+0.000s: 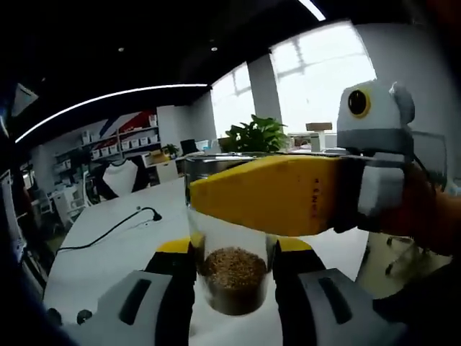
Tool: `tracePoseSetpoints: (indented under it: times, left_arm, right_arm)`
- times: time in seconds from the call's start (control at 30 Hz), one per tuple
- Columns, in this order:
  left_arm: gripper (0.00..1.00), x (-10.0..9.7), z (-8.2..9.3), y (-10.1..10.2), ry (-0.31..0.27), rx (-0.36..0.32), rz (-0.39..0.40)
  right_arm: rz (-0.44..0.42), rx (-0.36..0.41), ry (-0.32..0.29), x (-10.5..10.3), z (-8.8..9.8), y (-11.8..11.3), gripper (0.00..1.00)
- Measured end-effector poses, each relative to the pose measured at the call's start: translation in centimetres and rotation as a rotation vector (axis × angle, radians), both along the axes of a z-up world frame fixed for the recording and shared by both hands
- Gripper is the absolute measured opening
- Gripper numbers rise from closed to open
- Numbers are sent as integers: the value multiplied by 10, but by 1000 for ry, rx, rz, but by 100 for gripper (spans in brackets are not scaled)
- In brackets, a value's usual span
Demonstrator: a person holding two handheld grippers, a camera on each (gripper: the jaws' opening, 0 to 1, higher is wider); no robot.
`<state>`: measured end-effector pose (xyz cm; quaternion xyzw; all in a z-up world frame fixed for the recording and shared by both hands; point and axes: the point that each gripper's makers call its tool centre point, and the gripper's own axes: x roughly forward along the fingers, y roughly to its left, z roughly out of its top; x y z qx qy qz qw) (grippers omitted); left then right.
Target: Rotate the seasoning bottle until the label or dispensing opening points toward the visible target arrow and the bottle remains upright within the marked orientation range
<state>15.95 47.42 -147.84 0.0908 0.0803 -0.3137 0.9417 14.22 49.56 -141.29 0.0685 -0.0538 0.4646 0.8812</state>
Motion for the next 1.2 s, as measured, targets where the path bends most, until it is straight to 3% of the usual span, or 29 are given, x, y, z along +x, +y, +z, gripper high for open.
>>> tracePoseSetpoints:
  times: [0.03,0.17,0.27,0.5,0.6,0.77,0.9,1.03,1.2]
  left_arm:
    - [44,1,1,-1,-24,26,20]
    - [44,0,2,0,-27,17,17]
    - [44,-2,1,1,-35,34,13]
    - [43,-3,3,1,-25,21,-26]
    - [43,-5,4,-2,-17,17,-67]
    - [43,-10,6,-9,-10,8,-148]
    - [43,-12,6,-14,-6,13,-182]
    - [43,-12,6,-15,-14,27,-175]
    - [43,-9,7,-11,-5,-2,-116]
  right_arm:
    - [-43,14,8,2,1,0,38]
    - [-42,-8,-2,0,1,2,38]
    - [6,-39,10,-2,-1,3,37]
    - [102,-122,-38,-4,-1,4,37]
    - [171,-158,-64,-9,-1,3,37]
    - [293,-157,-70,-16,2,-2,37]
    - [338,-186,-89,-16,2,-5,37]
    - [362,-195,-94,-17,1,-6,37]
    - [320,-138,-76,-14,2,-5,37]
